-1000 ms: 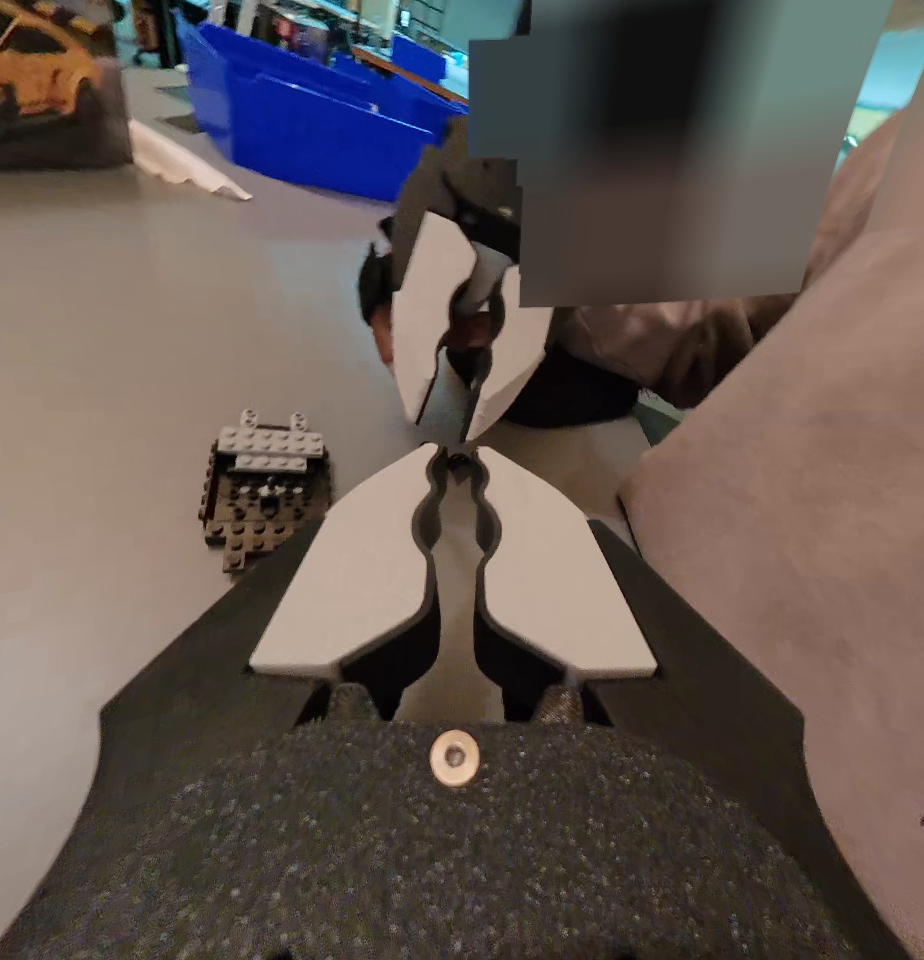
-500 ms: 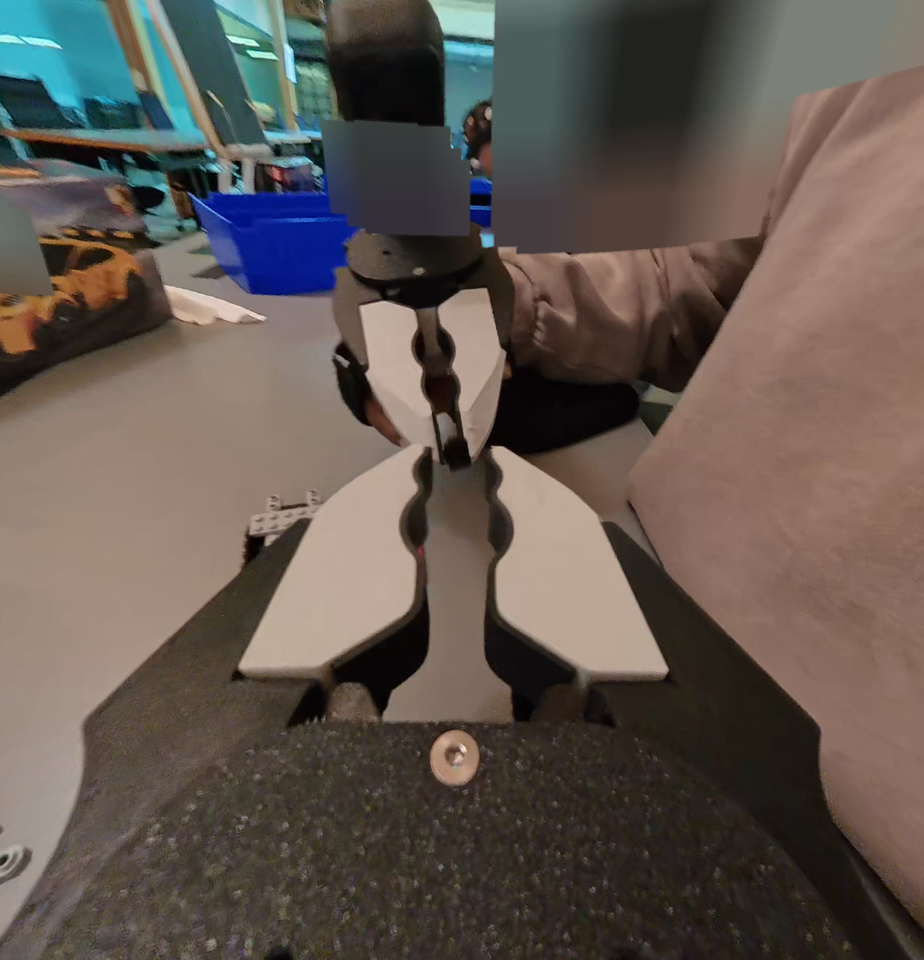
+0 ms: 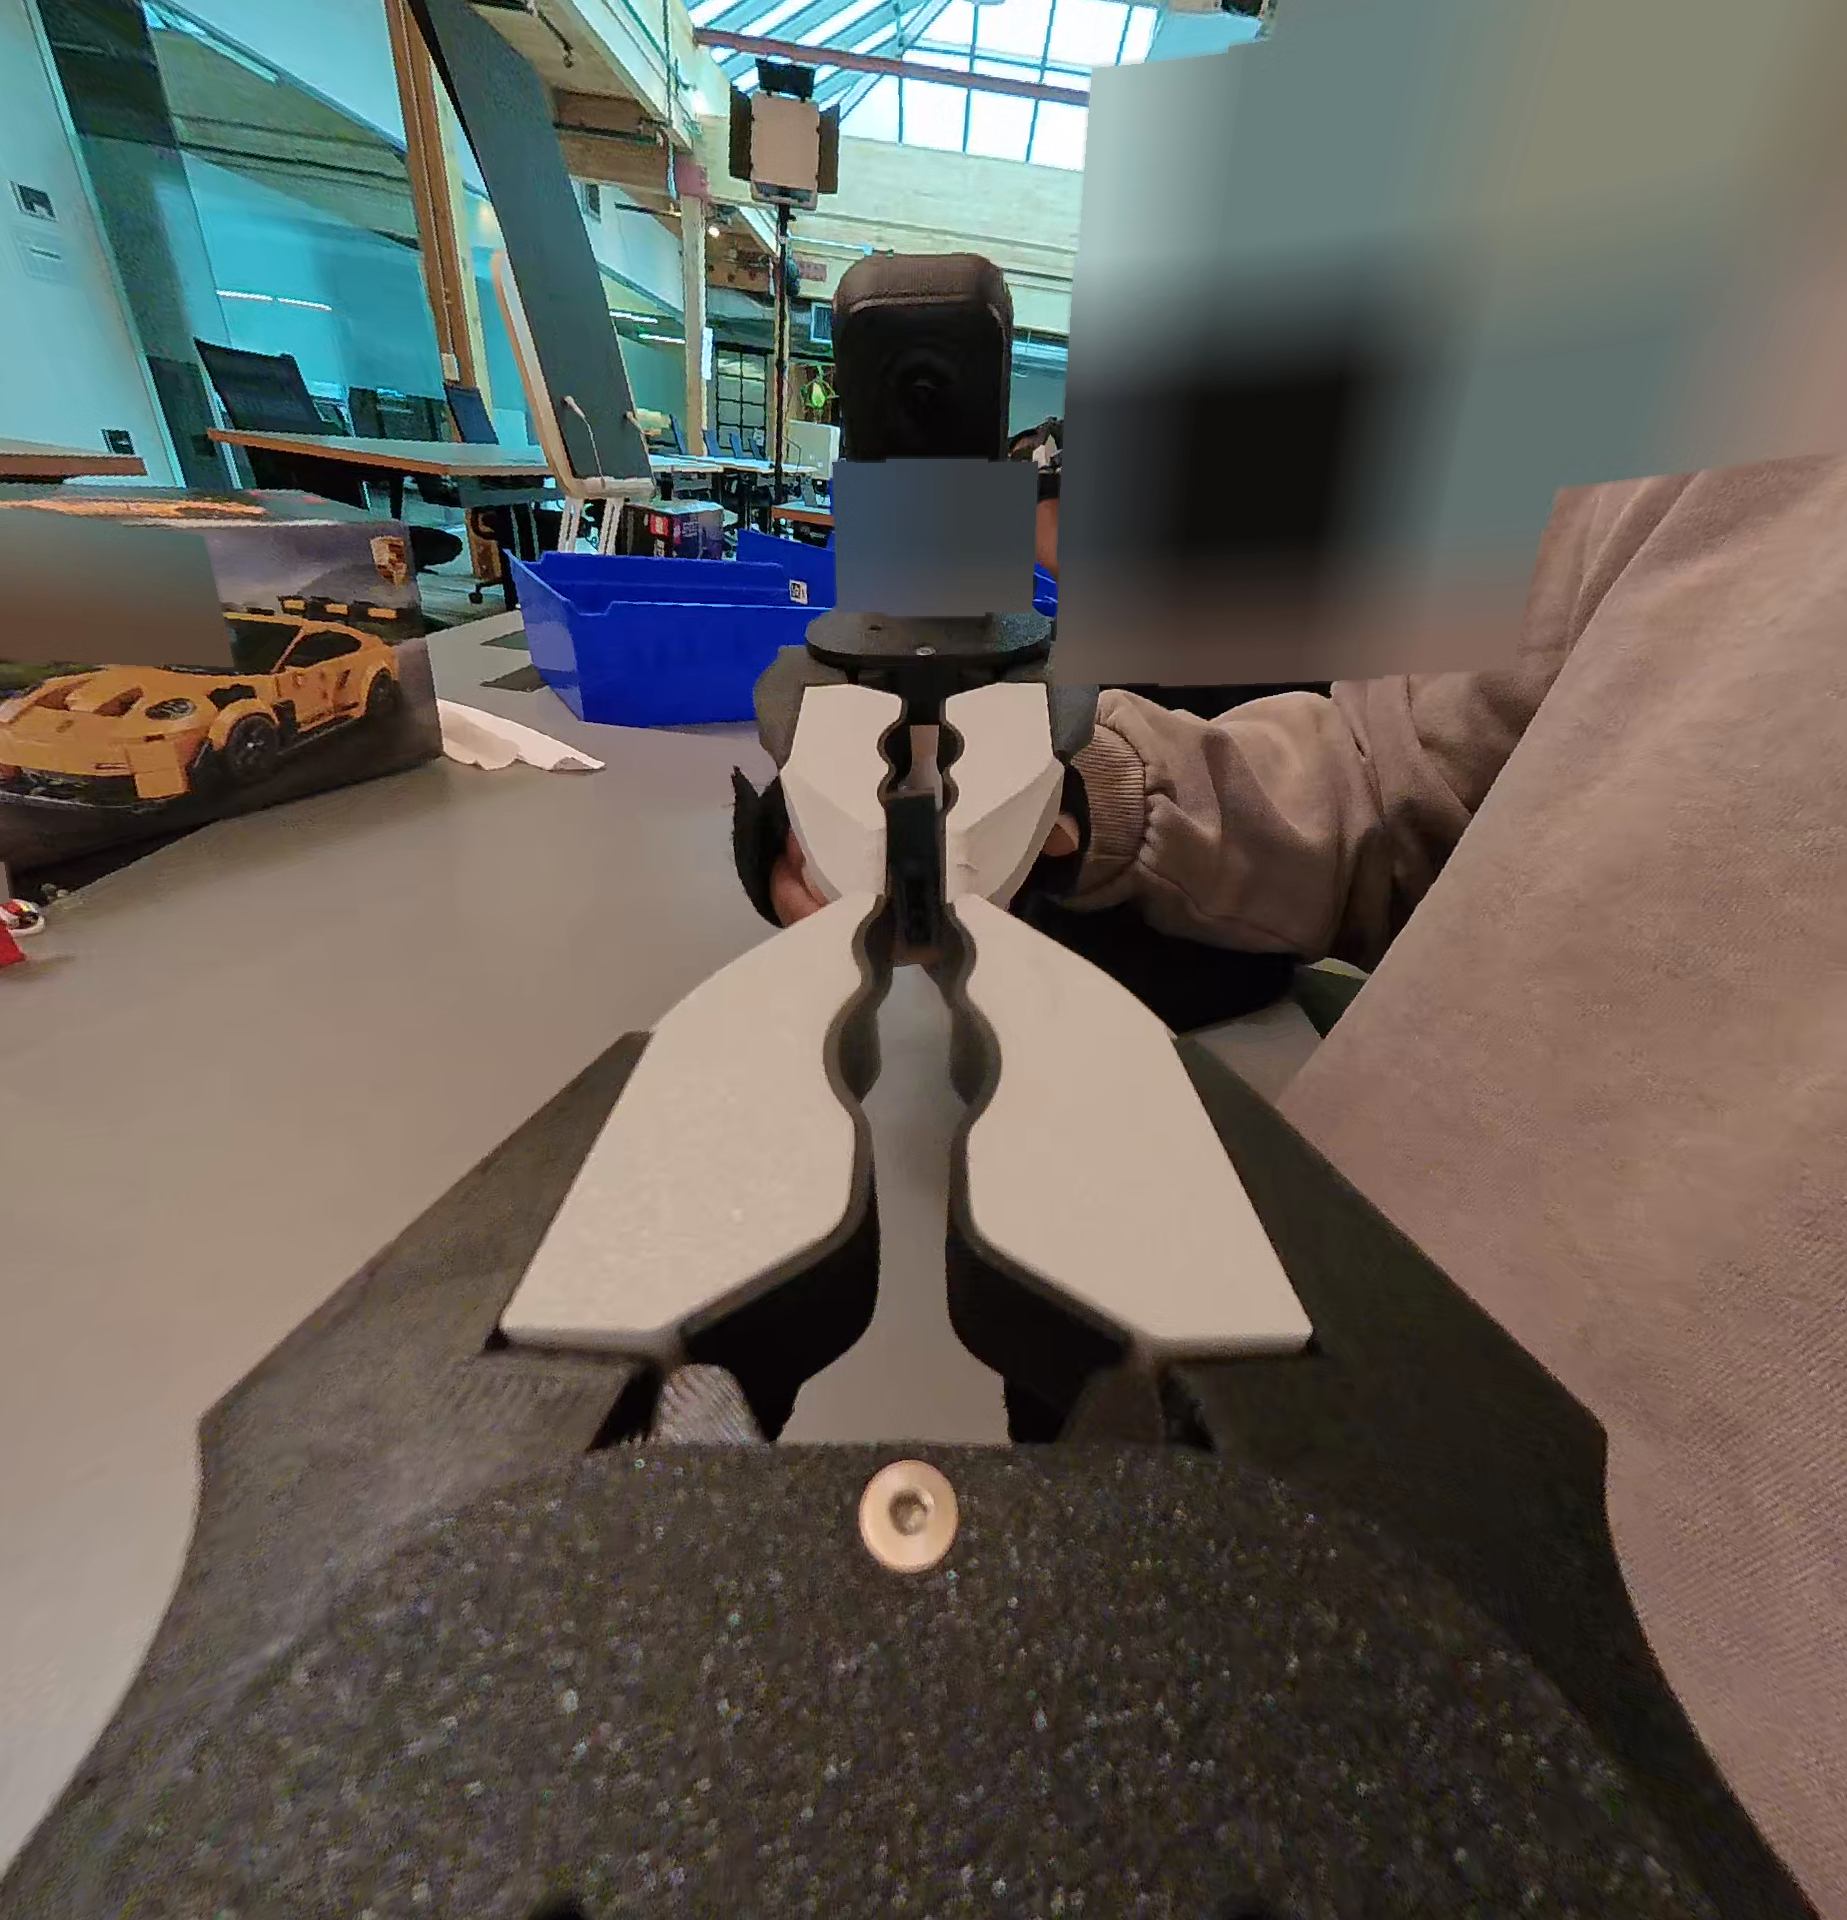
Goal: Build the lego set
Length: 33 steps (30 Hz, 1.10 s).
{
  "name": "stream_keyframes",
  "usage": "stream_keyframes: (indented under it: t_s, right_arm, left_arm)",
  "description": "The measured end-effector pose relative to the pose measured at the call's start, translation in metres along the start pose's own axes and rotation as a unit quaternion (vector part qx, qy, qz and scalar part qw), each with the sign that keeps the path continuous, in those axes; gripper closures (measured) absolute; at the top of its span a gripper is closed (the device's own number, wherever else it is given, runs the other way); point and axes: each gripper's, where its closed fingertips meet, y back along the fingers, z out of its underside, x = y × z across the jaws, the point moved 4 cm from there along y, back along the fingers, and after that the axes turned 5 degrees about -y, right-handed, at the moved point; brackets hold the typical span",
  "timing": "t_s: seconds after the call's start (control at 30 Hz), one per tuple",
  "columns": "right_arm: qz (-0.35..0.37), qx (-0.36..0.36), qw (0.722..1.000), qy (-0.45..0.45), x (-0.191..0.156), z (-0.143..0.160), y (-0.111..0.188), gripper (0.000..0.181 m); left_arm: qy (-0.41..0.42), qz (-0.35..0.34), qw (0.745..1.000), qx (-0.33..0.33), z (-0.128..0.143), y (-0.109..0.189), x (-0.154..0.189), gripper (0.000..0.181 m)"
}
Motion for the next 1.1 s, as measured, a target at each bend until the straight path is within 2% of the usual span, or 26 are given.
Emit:
stream_keyframes:
  t_s: [0.37, 0.57, 0.63, 0.7, 0.77, 0.87, 0.97, 1.1]
  right_arm:
    - [-0.026, 0.001, 1.000, -0.015, -0.003, 0.000, 0.000, 0.173]
    - [-0.017, -0.014, 1.000, -0.005, -0.001, -0.001, 0.003, 0.171]
    - [0.010, -0.062, 0.998, 0.013, 0.007, 0.004, 0.015, 0.162]
    - [0.035, -0.156, 0.986, 0.037, 0.015, 0.024, 0.023, 0.163]
    - [0.049, -0.244, 0.967, 0.055, 0.020, 0.048, 0.019, 0.163]
    - [0.064, -0.320, 0.943, 0.071, 0.028, 0.075, 0.007, 0.163]
    - [0.065, -0.369, 0.923, 0.083, 0.035, 0.092, 0.002, 0.163]
    - [0.061, -0.384, 0.917, 0.085, 0.038, 0.095, -0.001, 0.172]
  left_arm:
    - [-0.005, 0.017, 1.000, -0.002, -0.001, 0.001, 0.003, 0.174]
    - [-0.001, 0.016, 1.000, -0.005, -0.001, 0.001, 0.002, 0.174]
    - [0.003, 0.013, 1.000, -0.007, -0.001, 0.004, -0.001, 0.173]
    - [0.003, 0.008, 1.000, -0.009, 0.001, 0.009, -0.006, 0.173]
    - [0.007, 0.007, 1.000, -0.009, 0.002, 0.012, -0.009, 0.174]
    - [0.013, 0.005, 1.000, -0.002, 0.002, 0.013, -0.011, 0.174]
    - [0.022, 0.002, 1.000, 0.012, 0.000, 0.016, -0.012, 0.173]
    - [0.030, 0.001, 0.999, 0.020, -0.001, 0.018, -0.013, 0.173]
